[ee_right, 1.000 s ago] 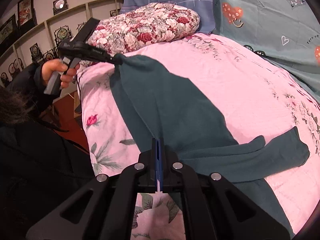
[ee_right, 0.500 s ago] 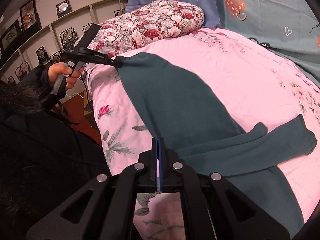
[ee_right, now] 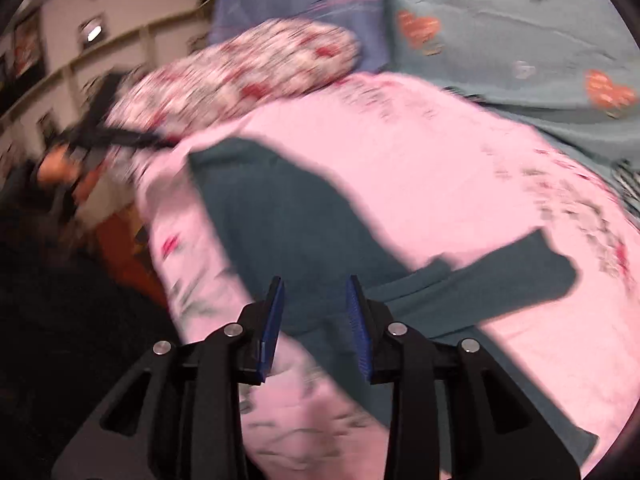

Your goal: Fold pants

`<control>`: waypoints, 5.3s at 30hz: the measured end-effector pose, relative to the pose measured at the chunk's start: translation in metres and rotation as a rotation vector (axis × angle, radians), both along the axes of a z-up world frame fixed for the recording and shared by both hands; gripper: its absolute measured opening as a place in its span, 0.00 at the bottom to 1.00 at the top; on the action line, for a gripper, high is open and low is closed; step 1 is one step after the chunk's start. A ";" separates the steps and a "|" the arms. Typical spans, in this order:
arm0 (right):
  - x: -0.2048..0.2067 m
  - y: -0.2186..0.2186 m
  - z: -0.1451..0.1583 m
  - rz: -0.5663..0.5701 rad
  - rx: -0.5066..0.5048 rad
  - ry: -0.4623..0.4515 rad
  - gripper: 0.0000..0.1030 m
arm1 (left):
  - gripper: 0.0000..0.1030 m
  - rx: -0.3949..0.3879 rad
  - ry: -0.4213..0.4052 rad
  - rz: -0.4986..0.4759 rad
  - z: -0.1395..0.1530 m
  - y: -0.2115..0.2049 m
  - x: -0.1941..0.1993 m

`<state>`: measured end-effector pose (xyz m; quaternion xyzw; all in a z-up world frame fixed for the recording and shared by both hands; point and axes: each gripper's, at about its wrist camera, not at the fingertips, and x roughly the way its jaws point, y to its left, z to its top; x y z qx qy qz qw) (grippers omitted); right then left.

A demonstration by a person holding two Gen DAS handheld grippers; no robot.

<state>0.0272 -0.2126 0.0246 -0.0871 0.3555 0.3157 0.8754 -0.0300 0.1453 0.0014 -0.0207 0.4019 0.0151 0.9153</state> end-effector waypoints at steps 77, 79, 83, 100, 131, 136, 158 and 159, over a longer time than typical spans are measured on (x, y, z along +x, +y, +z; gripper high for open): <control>-0.006 -0.250 -0.083 -0.780 0.098 0.361 0.31 | 0.80 0.128 0.107 -0.725 -0.060 -0.283 0.118; 0.003 -0.257 -0.101 -0.771 0.106 0.420 0.30 | 0.74 0.147 0.150 -0.731 -0.074 -0.292 0.128; 0.006 -0.261 -0.098 -0.744 0.134 0.411 0.00 | 0.49 0.138 0.161 -0.726 -0.082 -0.293 0.133; 0.002 -0.268 -0.091 -0.720 0.177 0.388 0.34 | 0.53 0.140 0.152 -0.820 -0.080 -0.321 0.122; 0.003 -0.277 -0.091 -0.747 0.156 0.356 0.04 | 0.04 0.130 0.143 -0.825 -0.074 -0.313 0.119; -0.004 -0.274 -0.089 -0.734 0.160 0.355 0.04 | 0.11 0.125 0.139 -0.837 -0.075 -0.316 0.123; -0.007 -0.276 -0.100 -0.723 0.178 0.374 0.04 | 0.06 0.043 0.215 -0.880 -0.077 -0.318 0.134; -0.007 -0.276 -0.100 -0.723 0.182 0.371 0.04 | 0.06 0.039 0.210 -0.876 -0.076 -0.318 0.134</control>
